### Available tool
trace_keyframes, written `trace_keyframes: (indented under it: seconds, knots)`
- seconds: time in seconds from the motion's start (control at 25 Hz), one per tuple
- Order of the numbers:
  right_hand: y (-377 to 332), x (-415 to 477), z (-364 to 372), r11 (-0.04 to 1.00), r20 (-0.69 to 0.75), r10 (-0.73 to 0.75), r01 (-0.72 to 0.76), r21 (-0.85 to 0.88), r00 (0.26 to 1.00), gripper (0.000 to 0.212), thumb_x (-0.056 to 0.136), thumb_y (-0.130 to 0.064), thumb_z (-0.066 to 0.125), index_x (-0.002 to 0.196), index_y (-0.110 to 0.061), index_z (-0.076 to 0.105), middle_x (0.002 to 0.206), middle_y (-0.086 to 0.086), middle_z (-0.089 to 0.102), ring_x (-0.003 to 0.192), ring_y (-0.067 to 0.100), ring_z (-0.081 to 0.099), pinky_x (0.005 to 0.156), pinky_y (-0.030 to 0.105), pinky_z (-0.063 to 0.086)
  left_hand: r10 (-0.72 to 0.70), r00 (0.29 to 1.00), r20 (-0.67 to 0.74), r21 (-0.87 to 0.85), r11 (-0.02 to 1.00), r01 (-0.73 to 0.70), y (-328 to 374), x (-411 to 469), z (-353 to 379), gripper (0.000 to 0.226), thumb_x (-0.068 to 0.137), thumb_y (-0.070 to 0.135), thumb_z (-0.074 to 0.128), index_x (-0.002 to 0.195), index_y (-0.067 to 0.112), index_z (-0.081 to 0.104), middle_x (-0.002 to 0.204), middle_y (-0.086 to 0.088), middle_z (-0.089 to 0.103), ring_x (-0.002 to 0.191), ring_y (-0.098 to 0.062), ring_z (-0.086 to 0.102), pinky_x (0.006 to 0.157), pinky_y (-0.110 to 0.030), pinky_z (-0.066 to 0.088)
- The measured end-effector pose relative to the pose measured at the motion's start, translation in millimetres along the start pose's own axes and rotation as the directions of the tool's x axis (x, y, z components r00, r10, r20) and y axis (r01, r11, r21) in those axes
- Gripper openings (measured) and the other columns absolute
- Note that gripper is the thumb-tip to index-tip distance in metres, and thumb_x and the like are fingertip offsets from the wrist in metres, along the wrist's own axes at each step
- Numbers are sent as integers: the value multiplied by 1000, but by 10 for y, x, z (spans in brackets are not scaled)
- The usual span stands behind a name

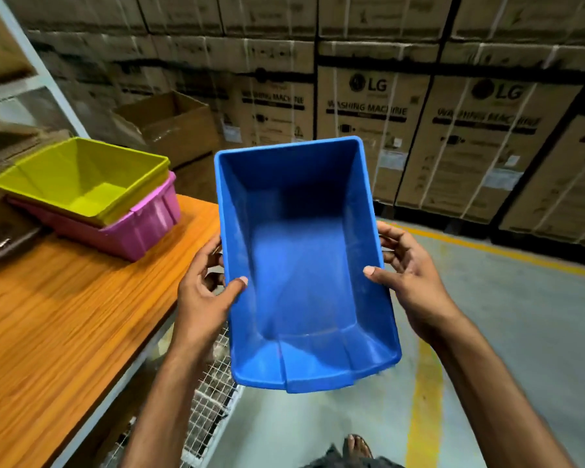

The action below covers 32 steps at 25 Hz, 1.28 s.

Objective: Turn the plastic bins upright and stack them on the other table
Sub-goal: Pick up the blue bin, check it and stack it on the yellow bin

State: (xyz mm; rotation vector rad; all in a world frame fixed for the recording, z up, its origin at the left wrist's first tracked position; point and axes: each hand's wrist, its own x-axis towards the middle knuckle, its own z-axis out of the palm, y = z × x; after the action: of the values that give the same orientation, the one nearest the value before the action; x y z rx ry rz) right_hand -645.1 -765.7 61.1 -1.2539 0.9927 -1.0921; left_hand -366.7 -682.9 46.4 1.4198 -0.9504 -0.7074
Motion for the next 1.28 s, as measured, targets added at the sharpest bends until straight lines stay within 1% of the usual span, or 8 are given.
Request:
trace_keyframes:
  seconds: [0.16, 0.32, 0.48, 0.6, 0.8, 1.0, 1.2, 1.28]
  knots:
    - [-252, 864, -141, 993, 149, 73, -85, 79, 986, 61, 80, 21, 63, 126, -18, 65, 120, 9, 70, 106, 26, 63, 93, 43, 53, -74, 991, -108, -60, 996, 68, 212, 368, 293, 67, 82, -19, 68, 135, 21, 58, 97, 18, 77, 78, 4, 68, 66, -16, 56]
    - [-486, 1543, -57, 981, 283, 149, -177, 75, 947, 58, 80, 21, 62, 124, -16, 68, 130, 21, 68, 105, 26, 66, 103, 55, 50, -93, 963, -254, -125, 990, 63, 401, 645, 381, 59, 80, -13, 74, 127, 21, 64, 110, 5, 76, 84, -7, 71, 77, -32, 59]
    - [-711, 2107, 229, 989, 370, 102, -135, 63, 924, 59, 79, 21, 62, 120, -21, 71, 126, 12, 72, 106, 23, 66, 107, 55, 48, 4, 926, -378, -74, 997, -34, 573, 991, 335, 59, 84, -18, 68, 128, 21, 62, 96, 16, 78, 86, 1, 71, 74, -18, 59]
    - [-893, 2453, 600, 995, 410, 21, -60, 82, 912, 62, 78, 23, 60, 117, -24, 71, 110, 1, 73, 100, 17, 66, 94, 44, 54, 109, 876, -470, -34, 990, -141, 713, 1234, 174, 63, 84, -19, 67, 136, 15, 59, 100, 15, 76, 89, 1, 68, 77, -15, 57]
    - [-1216, 2948, 1248, 988, 542, -63, -25, 154, 838, 61, 78, 20, 65, 122, -21, 73, 133, 19, 66, 122, 37, 66, 104, 54, 52, 168, 806, -567, -40, 972, -231, 969, 1617, -240, 58, 87, -13, 67, 136, 18, 62, 120, -1, 71, 94, -8, 69, 82, -26, 59]
    - [-1456, 3259, 1908, 969, 695, -5, -169, 181, 719, 53, 81, 19, 60, 125, -8, 70, 128, 19, 71, 78, 21, 77, 57, 26, 61, 81, 766, -638, -71, 984, -164, 1235, 1887, -719, 48, 89, -6, 66, 133, 13, 65, 118, -9, 73, 81, -13, 73, 65, -26, 62]
    - [-1644, 3574, 2556, 942, 832, 109, -324, 89, 543, 56, 86, 9, 58, 141, -2, 58, 126, 18, 72, 90, 24, 74, 80, 34, 64, -65, 719, -692, -155, 986, -60, 1450, 2146, -1171, 20, 92, 8, 69, 109, 18, 73, 78, 2, 78, 59, -10, 73, 54, -24, 60]
    - [-1738, 3675, 2798, 937, 883, 116, -344, 55, 455, 45, 99, 8, 44, 141, 1, 54, 89, 13, 79, 58, 12, 72, 49, 23, 61, -104, 676, -730, -179, 983, -43, 1496, 2246, -1326, 13, 91, 14, 71, 103, 18, 74, 77, 1, 78, 60, -12, 74, 57, -26, 61]
